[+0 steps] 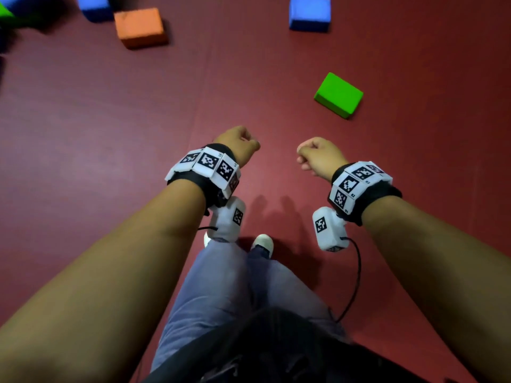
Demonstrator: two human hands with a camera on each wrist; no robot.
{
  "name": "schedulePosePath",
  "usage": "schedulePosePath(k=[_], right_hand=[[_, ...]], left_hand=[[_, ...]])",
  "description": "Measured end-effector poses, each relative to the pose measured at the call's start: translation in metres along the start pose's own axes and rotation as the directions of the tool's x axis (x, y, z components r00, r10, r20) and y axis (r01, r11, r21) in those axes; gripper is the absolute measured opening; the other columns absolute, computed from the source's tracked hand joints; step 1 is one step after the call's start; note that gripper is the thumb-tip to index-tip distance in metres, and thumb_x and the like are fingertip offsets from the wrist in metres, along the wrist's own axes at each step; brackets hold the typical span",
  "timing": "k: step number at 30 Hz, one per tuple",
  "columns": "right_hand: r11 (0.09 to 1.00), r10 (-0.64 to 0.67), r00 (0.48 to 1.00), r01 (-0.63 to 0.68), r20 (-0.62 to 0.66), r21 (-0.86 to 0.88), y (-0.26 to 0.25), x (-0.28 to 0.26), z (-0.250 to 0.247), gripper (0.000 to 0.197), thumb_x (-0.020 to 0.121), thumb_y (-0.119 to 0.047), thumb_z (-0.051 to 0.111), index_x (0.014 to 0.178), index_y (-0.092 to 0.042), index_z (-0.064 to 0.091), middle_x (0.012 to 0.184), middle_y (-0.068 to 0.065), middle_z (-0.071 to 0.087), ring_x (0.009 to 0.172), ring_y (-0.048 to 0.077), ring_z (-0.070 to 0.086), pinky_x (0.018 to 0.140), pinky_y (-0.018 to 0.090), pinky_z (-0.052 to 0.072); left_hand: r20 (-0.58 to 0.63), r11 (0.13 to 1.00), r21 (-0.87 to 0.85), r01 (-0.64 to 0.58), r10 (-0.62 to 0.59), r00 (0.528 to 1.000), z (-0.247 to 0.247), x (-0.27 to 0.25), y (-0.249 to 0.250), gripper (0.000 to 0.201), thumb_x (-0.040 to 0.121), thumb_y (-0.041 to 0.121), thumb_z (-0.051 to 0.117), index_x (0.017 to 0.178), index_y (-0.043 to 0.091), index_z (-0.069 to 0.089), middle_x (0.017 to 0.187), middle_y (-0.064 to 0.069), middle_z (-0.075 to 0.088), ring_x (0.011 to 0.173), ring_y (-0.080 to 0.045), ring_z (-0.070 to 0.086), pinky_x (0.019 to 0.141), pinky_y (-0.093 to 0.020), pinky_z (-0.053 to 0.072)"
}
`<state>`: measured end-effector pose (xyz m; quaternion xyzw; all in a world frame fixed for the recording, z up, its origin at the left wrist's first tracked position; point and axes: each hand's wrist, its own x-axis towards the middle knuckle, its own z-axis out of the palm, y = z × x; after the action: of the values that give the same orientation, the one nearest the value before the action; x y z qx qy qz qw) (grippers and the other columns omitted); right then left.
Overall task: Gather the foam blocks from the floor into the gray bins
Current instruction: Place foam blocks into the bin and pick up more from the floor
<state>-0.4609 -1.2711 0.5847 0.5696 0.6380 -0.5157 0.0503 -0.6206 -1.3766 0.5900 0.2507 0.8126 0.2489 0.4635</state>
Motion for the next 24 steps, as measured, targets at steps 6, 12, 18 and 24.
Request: schedulePosePath(k=[6, 12, 18, 24], right_hand=[[1.000, 0.022, 0.999, -0.023, -0.040, -0.006, -0.055, 0.106, -0.036, 0.019, 0.090, -0.017, 0.048, 0.072, -0.023, 0.049, 0.068, -0.006, 0.058, 0.055, 0.010, 0.051, 0.051, 0.020, 0.036], [0.995, 0.097, 0.985, -0.097, -0.141, 0.009, -0.096, 0.228, -0.074, 0.016, 0.086, -0.021, 0.056, 0.073, -0.025, 0.047, 0.088, 0.003, 0.060, 0.080, 0.022, 0.057, 0.058, 0.026, 0.036], [0.966, 0.256, 0.941, -0.246, -0.220, 0.074, -0.093, 0.315, -0.120, 0.035, 0.084, -0.025, 0.064, 0.117, -0.018, 0.053, 0.099, 0.005, 0.053, 0.085, 0.022, 0.050, 0.058, 0.026, 0.038], [0.943, 0.331, 0.912, -0.312, -0.242, 0.114, -0.092, 0.416, -0.180, 0.052, 0.084, -0.020, 0.065, 0.132, -0.014, 0.045, 0.125, 0.011, 0.057, 0.114, 0.027, 0.054, 0.082, 0.023, 0.036]], left_hand=[[-0.022, 0.995, 0.098, -0.023, 0.025, 0.999, -0.041, 0.115, 0.063, 0.011, 0.086, 0.025, 0.058, 0.095, 0.019, 0.057, 0.104, -0.008, 0.065, 0.104, -0.028, 0.060, 0.090, -0.034, 0.047], [0.003, 0.993, 0.119, -0.024, 0.024, 1.000, -0.072, 0.236, 0.134, 0.019, 0.088, 0.024, 0.058, 0.107, 0.021, 0.058, 0.109, -0.003, 0.062, 0.105, -0.024, 0.057, 0.086, -0.028, 0.042], [0.084, 0.964, 0.265, -0.006, -0.017, 0.996, -0.077, 0.342, 0.197, 0.030, 0.088, 0.027, 0.058, 0.117, 0.019, 0.055, 0.118, -0.005, 0.061, 0.106, -0.027, 0.057, 0.090, -0.031, 0.044], [0.123, 0.941, 0.339, -0.011, -0.033, 0.992, -0.046, 0.468, 0.274, 0.031, 0.087, 0.028, 0.060, 0.116, 0.018, 0.055, 0.114, -0.005, 0.060, 0.106, -0.026, 0.057, 0.092, -0.031, 0.045]])
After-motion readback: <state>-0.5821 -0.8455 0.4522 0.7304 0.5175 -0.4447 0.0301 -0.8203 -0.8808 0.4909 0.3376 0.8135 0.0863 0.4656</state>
